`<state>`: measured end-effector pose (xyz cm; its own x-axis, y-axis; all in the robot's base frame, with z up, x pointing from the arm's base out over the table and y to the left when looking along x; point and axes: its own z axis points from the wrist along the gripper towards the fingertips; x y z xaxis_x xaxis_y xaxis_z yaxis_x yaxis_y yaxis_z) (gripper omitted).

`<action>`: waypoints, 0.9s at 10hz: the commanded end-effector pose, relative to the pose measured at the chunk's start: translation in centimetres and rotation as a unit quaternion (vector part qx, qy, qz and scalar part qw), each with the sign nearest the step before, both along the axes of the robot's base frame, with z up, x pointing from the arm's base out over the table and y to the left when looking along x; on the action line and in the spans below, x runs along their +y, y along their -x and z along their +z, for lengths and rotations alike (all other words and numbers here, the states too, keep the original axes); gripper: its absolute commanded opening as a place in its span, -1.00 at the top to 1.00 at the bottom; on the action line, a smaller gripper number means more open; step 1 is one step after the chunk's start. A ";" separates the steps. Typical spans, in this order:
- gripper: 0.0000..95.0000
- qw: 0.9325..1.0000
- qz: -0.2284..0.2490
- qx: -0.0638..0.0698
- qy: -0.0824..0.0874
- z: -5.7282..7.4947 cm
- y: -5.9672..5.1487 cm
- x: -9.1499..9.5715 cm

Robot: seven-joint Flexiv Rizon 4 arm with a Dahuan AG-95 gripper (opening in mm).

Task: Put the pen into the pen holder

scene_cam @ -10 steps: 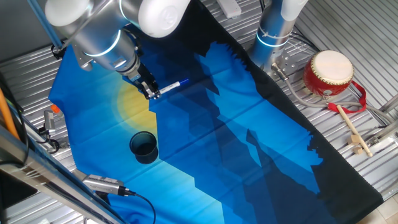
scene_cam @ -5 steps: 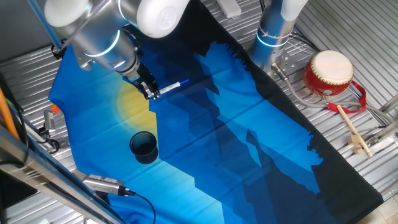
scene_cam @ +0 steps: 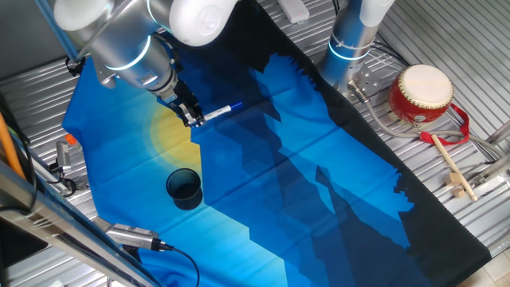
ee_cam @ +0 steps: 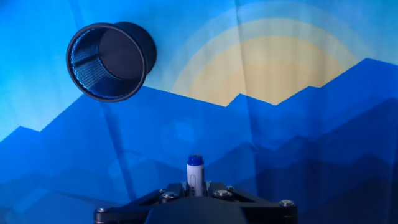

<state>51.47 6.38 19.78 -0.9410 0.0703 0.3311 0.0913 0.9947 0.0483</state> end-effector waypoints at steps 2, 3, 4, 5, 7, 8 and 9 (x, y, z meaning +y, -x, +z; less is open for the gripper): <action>1.00 1.000 -0.012 -0.008 0.001 0.0 0.0 0.0; 1.00 1.000 -0.010 -0.015 0.005 0.0 0.0 0.0; 1.00 1.000 -0.007 -0.026 0.008 0.0 0.0 0.0; 1.00 0.999 -0.006 -0.037 0.013 0.0 0.0 0.0; 1.00 0.999 0.012 -0.045 0.007 0.0 0.0 0.0; 1.00 0.999 0.019 -0.048 0.003 0.0 0.0 0.0; 1.00 0.999 0.021 -0.048 0.002 0.0 0.0 0.0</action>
<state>51.28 6.28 19.73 -0.9723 0.0289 0.2321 0.0415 0.9979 0.0499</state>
